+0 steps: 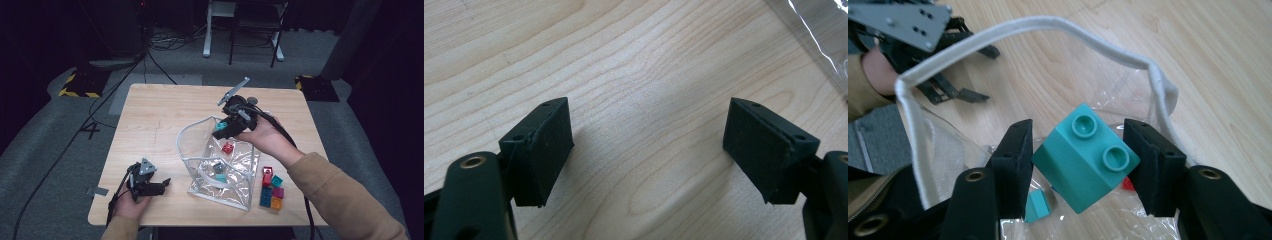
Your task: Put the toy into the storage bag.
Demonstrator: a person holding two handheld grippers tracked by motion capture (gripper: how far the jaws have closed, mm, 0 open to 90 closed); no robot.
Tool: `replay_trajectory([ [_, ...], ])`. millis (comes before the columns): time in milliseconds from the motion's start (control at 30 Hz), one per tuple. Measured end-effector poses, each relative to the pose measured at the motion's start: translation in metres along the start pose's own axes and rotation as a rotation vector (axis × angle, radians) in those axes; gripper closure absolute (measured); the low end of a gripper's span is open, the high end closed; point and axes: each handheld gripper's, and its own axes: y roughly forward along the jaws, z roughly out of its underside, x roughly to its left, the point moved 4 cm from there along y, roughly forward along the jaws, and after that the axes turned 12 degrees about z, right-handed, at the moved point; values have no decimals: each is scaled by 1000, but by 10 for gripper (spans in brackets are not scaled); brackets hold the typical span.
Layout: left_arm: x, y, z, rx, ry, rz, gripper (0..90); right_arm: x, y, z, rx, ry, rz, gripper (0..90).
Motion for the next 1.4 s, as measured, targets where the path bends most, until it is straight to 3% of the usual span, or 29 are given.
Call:
replay_trajectory([
  [367, 0, 0, 0, -1, -1, 0, 204, 3, 28, 3, 123, -38, 29, 473],
  [600, 0, 0, 0, 0, 0, 0, 204, 6, 42, 10, 230, -81, 28, 473],
  [967, 0, 0, 0, -1, -5, 2, 204, 13, 53, 18, 326, -123, 13, 473],
  [1200, 0, 0, 0, -1, -1, 0, 204, 14, 53, 19, 341, -143, 8, 469],
  [1267, 0, 0, 0, 0, 0, 0, 204, 14, 51, 19, 326, -154, 14, 449],
  [1400, 0, 0, 0, 0, -1, 0, 204, 11, 41, 16, 267, -113, 15, 403],
])
